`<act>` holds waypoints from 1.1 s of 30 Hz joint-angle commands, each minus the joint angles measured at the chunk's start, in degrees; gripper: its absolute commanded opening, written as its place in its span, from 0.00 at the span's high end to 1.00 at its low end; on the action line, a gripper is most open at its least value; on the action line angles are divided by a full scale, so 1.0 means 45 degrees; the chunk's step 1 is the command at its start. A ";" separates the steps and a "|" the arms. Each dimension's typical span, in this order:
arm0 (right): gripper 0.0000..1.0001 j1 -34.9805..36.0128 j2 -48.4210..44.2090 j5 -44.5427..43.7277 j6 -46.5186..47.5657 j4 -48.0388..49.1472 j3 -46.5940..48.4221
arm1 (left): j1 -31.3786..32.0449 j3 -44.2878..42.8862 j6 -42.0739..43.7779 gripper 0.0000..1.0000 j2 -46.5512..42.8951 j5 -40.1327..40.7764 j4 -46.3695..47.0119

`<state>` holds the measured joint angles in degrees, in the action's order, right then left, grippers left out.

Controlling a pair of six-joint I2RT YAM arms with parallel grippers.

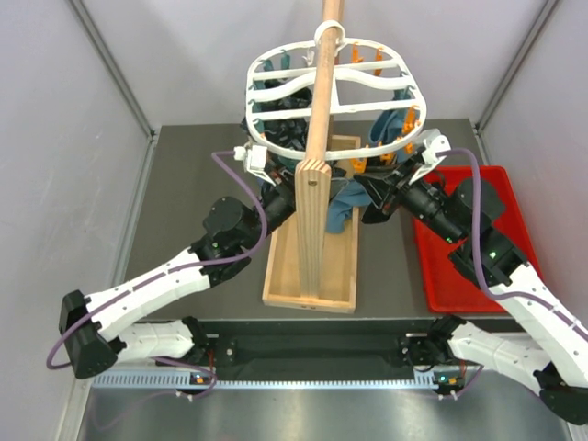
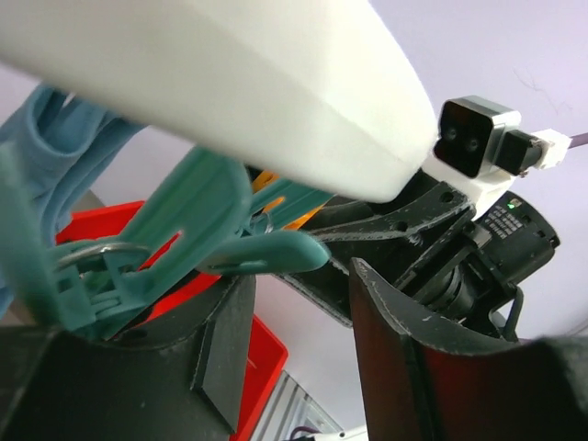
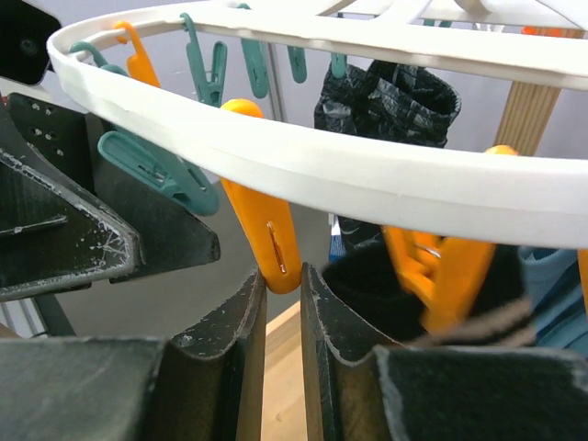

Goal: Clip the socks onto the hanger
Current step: Open the clamp at the hanger.

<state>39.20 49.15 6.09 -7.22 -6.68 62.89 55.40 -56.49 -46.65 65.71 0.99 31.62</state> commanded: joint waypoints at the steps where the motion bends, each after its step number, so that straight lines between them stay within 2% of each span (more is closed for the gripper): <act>1: 1.00 -0.0078 0.0075 -0.0239 -0.0035 -0.0059 0.0730 | 0.0385 0.0327 0.0562 0.49 -0.1533 -0.0693 -0.1134; 6: 1.00 -0.0078 0.0172 -0.0278 -0.0230 -0.0099 0.0809 | 0.0385 0.0151 0.0622 0.35 -0.2434 0.0657 -0.4911; 7: 1.00 -0.0078 0.0192 -0.0298 -0.0250 -0.0079 0.0809 | 0.0385 0.0093 0.0641 0.35 -0.2590 0.0735 -0.5748; 14: 1.00 -0.0079 0.0602 -0.0474 -0.0504 0.0038 0.0809 | 0.0385 -0.0023 0.0816 0.35 -0.3294 0.0442 -0.7371; 20: 1.00 -0.0078 0.0661 -0.0629 -0.0504 -0.0059 0.0829 | 0.0385 -0.0183 -0.0077 0.39 -0.3937 0.2782 -0.9719; 25: 1.00 -0.0098 0.0641 -0.0689 -0.0504 -0.0137 0.0711 | 0.0385 0.1048 -0.0531 0.44 -0.5655 0.4969 -0.9214; 28: 1.00 -0.0098 0.0661 -0.0689 -0.0504 -0.0332 0.0711 | 0.0385 0.1497 -0.0376 0.50 -0.6496 0.5442 -0.9116; 31: 1.00 -0.0078 0.0661 -0.0456 -0.0426 -0.0566 0.0750 | 0.0385 0.1189 0.0327 0.54 -0.6985 0.4782 -0.8746; 33: 1.00 -0.0079 0.0719 -0.0182 -0.0387 -0.0820 0.0887 | 0.0385 0.0720 0.0485 0.60 -0.6870 0.3572 -0.8628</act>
<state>39.20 51.94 4.40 -9.10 -8.01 64.62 56.86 -50.48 -46.98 34.44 21.34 -10.15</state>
